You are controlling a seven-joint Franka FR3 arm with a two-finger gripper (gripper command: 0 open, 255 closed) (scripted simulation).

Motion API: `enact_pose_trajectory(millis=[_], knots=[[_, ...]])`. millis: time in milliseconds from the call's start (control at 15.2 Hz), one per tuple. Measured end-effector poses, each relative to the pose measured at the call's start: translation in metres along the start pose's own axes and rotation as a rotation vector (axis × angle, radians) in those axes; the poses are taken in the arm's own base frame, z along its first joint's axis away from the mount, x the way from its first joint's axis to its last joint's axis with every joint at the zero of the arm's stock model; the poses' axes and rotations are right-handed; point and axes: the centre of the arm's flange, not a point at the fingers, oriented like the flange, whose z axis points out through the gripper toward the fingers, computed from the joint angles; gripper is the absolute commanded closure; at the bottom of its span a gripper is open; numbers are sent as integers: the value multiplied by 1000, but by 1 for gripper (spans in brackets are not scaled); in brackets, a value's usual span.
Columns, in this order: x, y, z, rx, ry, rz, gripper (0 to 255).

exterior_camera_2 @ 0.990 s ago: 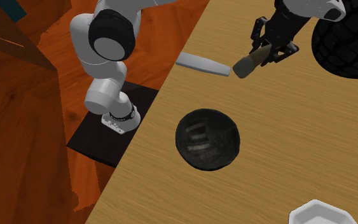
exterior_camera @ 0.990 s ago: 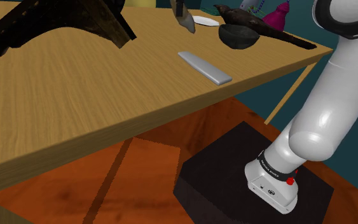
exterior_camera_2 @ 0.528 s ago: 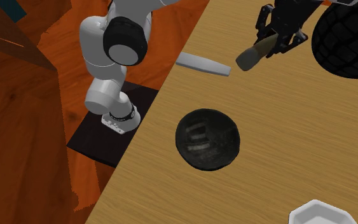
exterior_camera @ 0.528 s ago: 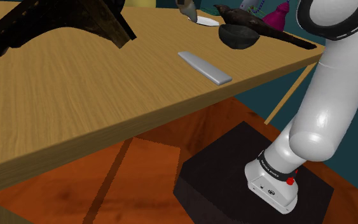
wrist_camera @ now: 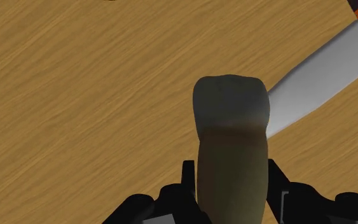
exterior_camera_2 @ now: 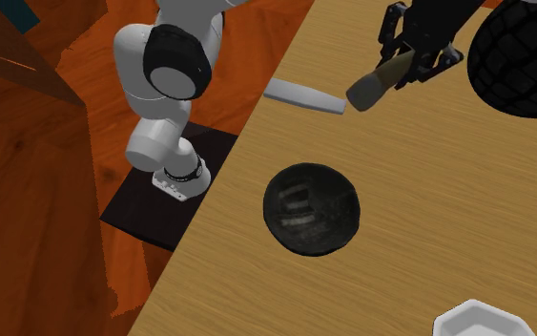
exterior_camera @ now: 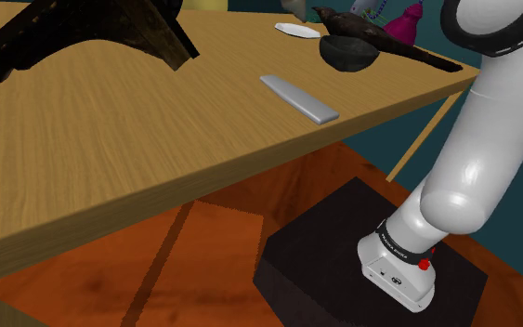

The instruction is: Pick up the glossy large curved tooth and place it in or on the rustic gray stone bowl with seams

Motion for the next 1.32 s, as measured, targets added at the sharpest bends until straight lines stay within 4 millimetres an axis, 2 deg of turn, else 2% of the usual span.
enact_pose_trajectory(millis=[660,1056,1188,1320], knots=[[-122,45,-4,0,0,1,255],[-198,78,2,0,0,1,255],[-219,89,1,0,0,0,255],[-231,92,4,0,0,0,255]])
